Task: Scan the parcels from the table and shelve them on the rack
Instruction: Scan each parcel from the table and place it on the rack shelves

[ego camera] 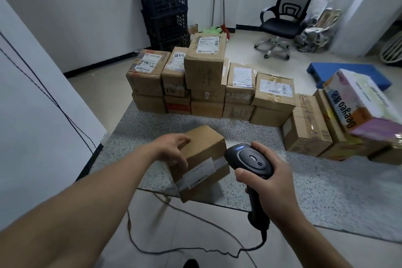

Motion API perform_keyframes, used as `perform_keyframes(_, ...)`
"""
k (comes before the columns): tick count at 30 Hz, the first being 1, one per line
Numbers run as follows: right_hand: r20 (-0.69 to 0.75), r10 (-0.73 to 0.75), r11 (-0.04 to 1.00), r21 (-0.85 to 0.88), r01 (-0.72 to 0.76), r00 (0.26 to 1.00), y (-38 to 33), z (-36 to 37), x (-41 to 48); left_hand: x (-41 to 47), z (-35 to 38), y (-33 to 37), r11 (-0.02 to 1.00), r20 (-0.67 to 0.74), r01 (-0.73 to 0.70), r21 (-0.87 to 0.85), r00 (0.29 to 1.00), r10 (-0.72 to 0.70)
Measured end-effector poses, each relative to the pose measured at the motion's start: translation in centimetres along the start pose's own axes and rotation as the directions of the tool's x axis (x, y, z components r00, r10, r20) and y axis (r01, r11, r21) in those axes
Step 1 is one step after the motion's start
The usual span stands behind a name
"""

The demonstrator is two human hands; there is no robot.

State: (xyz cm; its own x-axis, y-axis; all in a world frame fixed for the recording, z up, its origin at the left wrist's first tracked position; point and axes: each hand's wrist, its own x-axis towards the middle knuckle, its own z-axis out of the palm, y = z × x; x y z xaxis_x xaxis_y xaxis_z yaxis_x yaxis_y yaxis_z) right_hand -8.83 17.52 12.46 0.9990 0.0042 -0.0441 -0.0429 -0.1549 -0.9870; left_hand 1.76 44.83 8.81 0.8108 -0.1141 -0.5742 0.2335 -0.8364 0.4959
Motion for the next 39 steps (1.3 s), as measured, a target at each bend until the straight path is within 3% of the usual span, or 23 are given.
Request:
perform_keyframes(5,0.104,-0.027,1.0,0.017,0.025,0.994,-1.9,1.1,-0.1,-3.3,-5.1,0.2,0.989,-0.042,0.056,-0.137,0.997,-0.062)
perform_keyframes(14,0.344,-0.182,0.983,0.054,0.174,0.921,-6.6,1.5,-1.6,-13.0,-10.5,0.4,0.985,-0.206,0.149,-0.089,0.965,-0.165)
perform_keyframes(25,0.564,-0.297,0.953,0.132,0.271,0.77,-10.6,2.0,-6.4,-25.7,-9.4,-1.4,0.952,-0.389,0.252,-0.172,0.871,-0.301)
perform_keyframes(39,0.659,-0.378,0.92,0.188,0.344,0.65,-12.7,6.0,-11.7,-36.9,-6.9,-5.6,0.887,-0.457,0.348,-0.305,0.763,-0.457)
